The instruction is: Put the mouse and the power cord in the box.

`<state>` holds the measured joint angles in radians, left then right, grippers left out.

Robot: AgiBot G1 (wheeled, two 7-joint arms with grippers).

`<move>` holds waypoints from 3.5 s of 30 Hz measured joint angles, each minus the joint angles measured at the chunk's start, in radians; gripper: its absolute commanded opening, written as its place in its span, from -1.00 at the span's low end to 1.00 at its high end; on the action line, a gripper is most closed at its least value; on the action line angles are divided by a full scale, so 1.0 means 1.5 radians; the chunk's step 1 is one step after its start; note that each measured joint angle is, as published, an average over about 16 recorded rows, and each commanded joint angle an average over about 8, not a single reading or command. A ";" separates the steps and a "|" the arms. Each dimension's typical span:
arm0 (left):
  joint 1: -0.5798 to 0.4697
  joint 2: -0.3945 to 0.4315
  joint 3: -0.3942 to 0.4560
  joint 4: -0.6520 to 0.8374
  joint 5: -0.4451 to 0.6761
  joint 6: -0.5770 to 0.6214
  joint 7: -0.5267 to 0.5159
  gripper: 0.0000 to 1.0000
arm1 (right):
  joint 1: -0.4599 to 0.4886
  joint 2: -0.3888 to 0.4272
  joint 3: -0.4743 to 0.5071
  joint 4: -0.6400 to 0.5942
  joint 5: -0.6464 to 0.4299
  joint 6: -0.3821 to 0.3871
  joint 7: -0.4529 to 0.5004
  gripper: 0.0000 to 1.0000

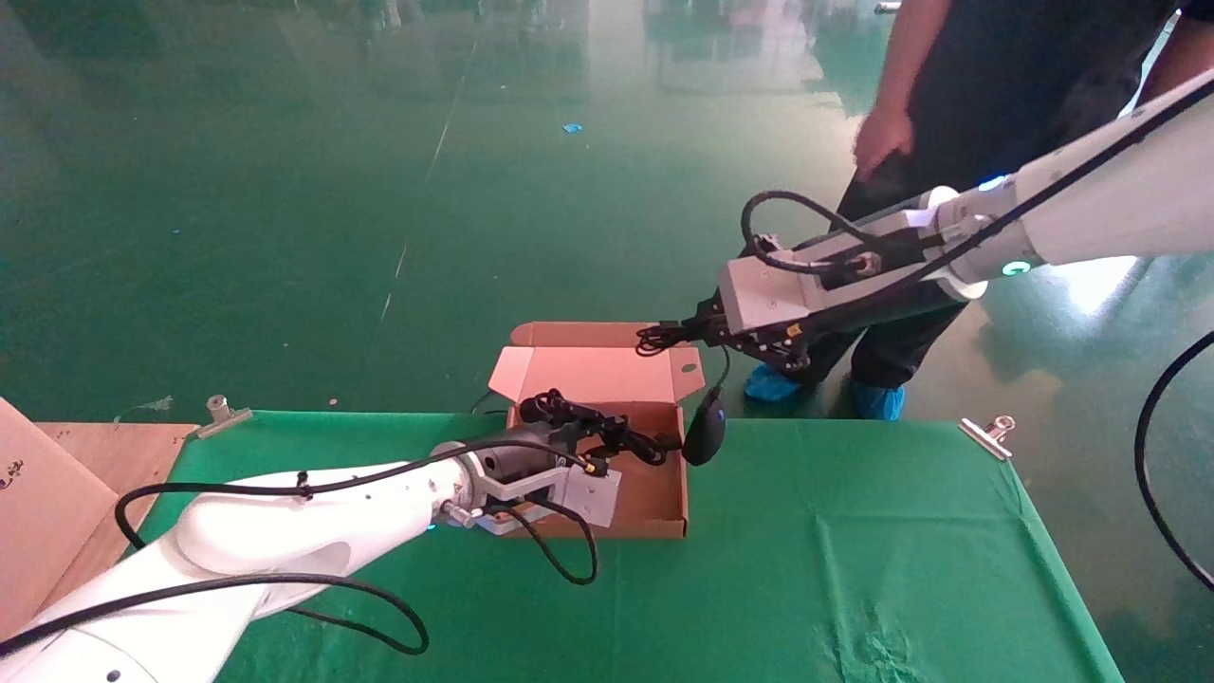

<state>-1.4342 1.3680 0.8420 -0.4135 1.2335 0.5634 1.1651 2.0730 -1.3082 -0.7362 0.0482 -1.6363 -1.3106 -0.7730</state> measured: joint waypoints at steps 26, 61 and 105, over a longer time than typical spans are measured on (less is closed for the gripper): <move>-0.033 -0.016 0.079 0.049 -0.181 0.009 -0.054 1.00 | -0.029 -0.025 0.004 0.010 0.011 0.020 -0.001 -1.00; -0.057 -0.248 -0.024 0.212 -0.374 0.510 -0.022 1.00 | -0.252 -0.041 -0.272 0.321 0.128 0.366 0.218 0.59; 0.055 -0.344 -0.158 -0.087 -0.359 0.553 -0.356 1.00 | -0.406 0.148 -0.062 0.507 0.307 0.189 0.377 1.00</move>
<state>-1.3522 0.8517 0.6056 -0.5440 0.6955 1.3927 0.6307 1.4645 -1.0859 -0.8298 0.8080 -1.1765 -1.0264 -0.2082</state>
